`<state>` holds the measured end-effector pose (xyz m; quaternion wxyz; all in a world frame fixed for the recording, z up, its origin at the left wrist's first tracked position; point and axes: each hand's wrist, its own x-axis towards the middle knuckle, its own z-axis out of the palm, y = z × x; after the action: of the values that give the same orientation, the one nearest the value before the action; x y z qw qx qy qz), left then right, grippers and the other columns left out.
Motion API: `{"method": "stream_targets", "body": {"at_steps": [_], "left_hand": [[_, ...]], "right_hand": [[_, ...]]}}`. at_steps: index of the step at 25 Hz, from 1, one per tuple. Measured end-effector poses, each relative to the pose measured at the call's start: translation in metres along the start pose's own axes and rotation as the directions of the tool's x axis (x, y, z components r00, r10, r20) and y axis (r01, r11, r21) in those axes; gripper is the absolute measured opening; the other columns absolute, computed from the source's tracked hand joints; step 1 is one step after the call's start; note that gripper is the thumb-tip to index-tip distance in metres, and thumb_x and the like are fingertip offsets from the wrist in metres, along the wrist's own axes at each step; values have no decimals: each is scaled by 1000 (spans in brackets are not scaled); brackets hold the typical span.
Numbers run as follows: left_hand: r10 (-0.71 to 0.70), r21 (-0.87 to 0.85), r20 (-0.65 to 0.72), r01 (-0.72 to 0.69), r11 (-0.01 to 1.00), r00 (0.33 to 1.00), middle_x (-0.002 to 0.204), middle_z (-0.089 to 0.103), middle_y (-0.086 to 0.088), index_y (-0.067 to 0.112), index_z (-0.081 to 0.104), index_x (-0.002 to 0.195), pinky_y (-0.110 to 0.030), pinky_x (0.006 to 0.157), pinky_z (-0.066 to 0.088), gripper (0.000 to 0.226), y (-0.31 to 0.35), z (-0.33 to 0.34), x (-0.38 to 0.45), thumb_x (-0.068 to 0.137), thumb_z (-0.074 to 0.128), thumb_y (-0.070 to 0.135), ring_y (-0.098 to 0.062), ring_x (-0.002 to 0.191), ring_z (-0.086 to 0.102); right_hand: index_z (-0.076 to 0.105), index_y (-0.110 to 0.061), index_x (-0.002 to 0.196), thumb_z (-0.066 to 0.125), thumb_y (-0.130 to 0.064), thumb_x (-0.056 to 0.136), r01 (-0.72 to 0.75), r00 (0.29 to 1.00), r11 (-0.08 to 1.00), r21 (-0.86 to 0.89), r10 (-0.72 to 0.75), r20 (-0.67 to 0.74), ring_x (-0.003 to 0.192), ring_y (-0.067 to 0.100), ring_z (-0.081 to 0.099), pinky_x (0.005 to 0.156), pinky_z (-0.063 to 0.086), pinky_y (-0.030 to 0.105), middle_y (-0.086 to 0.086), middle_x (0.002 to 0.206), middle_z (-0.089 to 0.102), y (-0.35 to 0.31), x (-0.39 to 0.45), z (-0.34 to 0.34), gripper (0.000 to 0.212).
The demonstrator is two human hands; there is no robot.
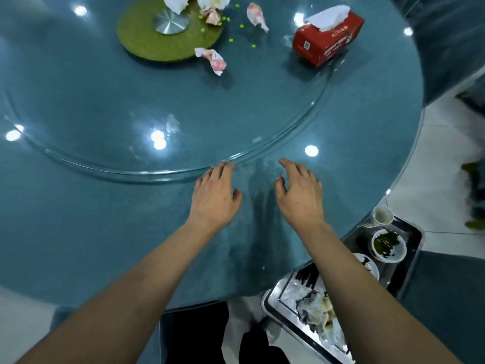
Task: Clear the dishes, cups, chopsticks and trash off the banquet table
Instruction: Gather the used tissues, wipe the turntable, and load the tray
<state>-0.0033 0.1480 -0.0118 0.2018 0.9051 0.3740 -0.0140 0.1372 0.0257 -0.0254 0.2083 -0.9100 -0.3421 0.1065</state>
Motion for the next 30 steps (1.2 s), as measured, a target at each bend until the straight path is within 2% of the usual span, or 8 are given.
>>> {"method": "stream_targets", "body": {"at_steps": [3,6,10,18,22,26,28,30], "left_hand": [[-37,50,63,34,998,997,168,15,-8,14,16,160,-47,123,20,73,-37,0,16,98,50,33,-30,154,17],[-55,122,110,41,992,992,170,5,-8,13,7,161,-44,126,10,75,-68,2,26,101,45,39,-30,156,7],[-16,220,131,-13,976,991,170,-4,-4,13,-1,161,-45,126,0,80,-94,8,23,100,42,41,-28,156,2],[35,191,129,-60,980,991,170,-4,-3,14,-1,162,-47,126,-2,81,-119,-1,16,96,39,41,-26,156,1],[3,172,122,-24,985,993,170,2,-3,15,7,161,-47,126,2,76,-132,-11,14,98,39,42,-27,156,6],[-89,207,103,66,976,991,164,27,-6,13,31,151,-50,124,17,61,-138,-25,17,98,41,42,-32,149,27],[-143,234,67,123,964,988,145,47,-7,12,44,137,-49,116,30,50,-139,-31,23,96,43,41,-34,132,46],[-200,246,28,187,951,979,120,54,-8,12,50,121,-48,102,40,40,-141,-38,31,94,44,40,-33,110,54]], "right_hand": [[49,-23,145,51,-26,99,17,999,1000,-26,-16,49,127,30,52,108,35,47,4,142,56,-19,10,15,46],[49,-23,146,50,-26,99,23,997,999,-48,-20,72,128,30,52,108,35,46,4,143,56,-34,21,25,48],[48,-22,147,49,-24,100,32,996,997,-74,-26,81,129,29,52,108,34,45,4,145,55,-56,44,38,47],[41,-21,153,45,-26,103,-1,991,986,-165,23,132,141,27,42,117,30,46,3,157,44,-93,78,54,50],[39,-20,154,45,-27,103,-8,988,983,-186,36,147,144,27,40,119,30,48,3,158,41,-108,89,57,52],[38,-19,154,45,-26,103,20,985,979,-202,16,175,143,27,41,119,30,49,4,158,42,-120,100,62,52],[39,-19,153,45,-25,103,26,984,979,-203,11,180,141,28,42,118,31,48,3,157,43,-123,111,63,51],[40,-19,153,44,-25,102,32,983,979,-203,6,183,140,27,42,118,31,47,3,156,43,-124,122,65,51]]}}
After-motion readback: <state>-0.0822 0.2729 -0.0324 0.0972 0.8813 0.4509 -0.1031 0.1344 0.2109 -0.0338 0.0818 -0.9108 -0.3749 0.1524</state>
